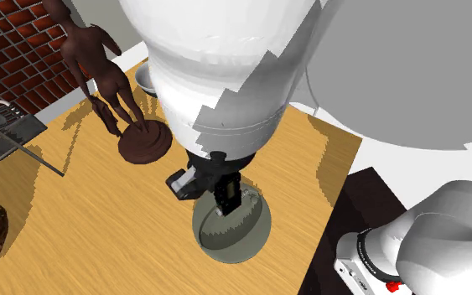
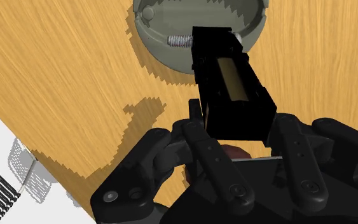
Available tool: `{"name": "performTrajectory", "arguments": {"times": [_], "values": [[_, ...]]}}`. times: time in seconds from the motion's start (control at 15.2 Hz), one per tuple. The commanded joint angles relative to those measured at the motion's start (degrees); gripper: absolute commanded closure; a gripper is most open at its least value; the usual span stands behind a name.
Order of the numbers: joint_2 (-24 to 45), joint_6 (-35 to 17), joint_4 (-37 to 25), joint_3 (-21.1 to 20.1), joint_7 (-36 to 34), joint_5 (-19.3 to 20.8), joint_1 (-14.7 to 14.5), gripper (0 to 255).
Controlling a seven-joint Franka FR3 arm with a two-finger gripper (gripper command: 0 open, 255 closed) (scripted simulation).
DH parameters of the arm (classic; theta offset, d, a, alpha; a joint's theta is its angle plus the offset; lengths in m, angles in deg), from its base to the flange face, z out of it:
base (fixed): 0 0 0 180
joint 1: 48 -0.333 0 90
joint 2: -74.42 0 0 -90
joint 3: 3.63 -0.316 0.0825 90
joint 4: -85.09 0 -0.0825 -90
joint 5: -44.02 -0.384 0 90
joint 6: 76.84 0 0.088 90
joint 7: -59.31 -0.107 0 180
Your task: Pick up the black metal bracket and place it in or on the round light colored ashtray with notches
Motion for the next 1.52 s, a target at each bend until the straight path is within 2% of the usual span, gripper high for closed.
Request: {"name": "performTrajectory", "arguments": {"times": [0.0, 1.25, 1.45], "values": [[-0.7, -1.3, 2.0, -0.1, 0.0, -0.4, -0.3, 255], [-0.6, -15.8, 16.3, -3.8, -0.3, -3.0, -1.5, 255], [-0.6, -15.8, 16.3, -3.8, -0.3, -3.0, -1.5, 255]]}}
